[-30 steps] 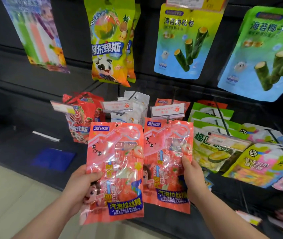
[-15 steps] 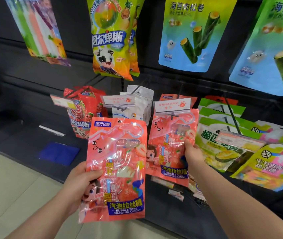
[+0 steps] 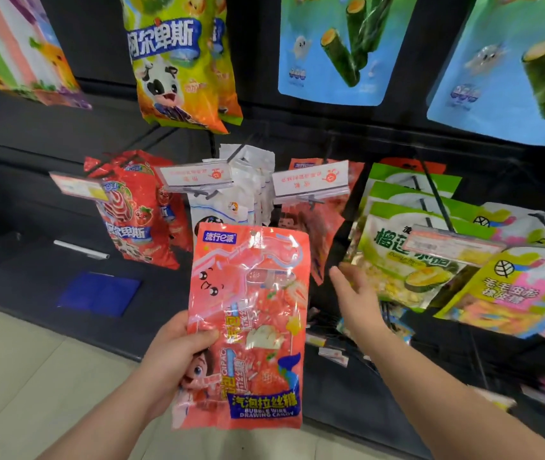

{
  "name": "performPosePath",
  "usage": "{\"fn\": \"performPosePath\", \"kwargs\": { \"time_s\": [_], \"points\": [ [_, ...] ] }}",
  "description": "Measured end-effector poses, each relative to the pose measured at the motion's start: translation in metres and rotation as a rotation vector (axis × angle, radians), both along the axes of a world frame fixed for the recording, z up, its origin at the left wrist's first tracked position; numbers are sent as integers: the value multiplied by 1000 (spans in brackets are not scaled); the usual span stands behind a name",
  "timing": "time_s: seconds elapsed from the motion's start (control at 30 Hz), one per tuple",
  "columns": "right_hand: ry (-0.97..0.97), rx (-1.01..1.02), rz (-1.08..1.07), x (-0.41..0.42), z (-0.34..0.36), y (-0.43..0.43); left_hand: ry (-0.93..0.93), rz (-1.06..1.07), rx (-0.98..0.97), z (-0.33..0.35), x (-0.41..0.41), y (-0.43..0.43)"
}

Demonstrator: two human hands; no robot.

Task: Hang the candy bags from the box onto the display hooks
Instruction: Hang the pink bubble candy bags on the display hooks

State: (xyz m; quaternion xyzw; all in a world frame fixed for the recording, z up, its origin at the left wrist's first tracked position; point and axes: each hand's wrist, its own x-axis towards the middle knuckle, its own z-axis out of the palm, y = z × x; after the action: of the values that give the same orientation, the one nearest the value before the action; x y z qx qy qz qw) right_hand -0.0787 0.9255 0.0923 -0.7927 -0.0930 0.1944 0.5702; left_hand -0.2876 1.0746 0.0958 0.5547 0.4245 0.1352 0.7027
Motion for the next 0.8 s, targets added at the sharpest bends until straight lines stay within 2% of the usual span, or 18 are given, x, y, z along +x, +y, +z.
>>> {"fn": "performPosePath", "kwargs": {
  "time_s": [0.07,0.13,0.33,0.5,0.8],
  "points": [
    [247,115,192,-30,11,-13,-12,-27,-19,0,11,-6],
    [335,187,274,-49,14,-23,-31,-61,-32,0,23,-12],
    [85,227,83,-50,14,-28,-77,-142,-40,2,55,-20],
    [60,223,28,-43,18,-25,-55,-226,31,4,69,-12],
    [80,202,-39,-36,19,-19,-30,-298,27,5,81,-4]
  ]
}}
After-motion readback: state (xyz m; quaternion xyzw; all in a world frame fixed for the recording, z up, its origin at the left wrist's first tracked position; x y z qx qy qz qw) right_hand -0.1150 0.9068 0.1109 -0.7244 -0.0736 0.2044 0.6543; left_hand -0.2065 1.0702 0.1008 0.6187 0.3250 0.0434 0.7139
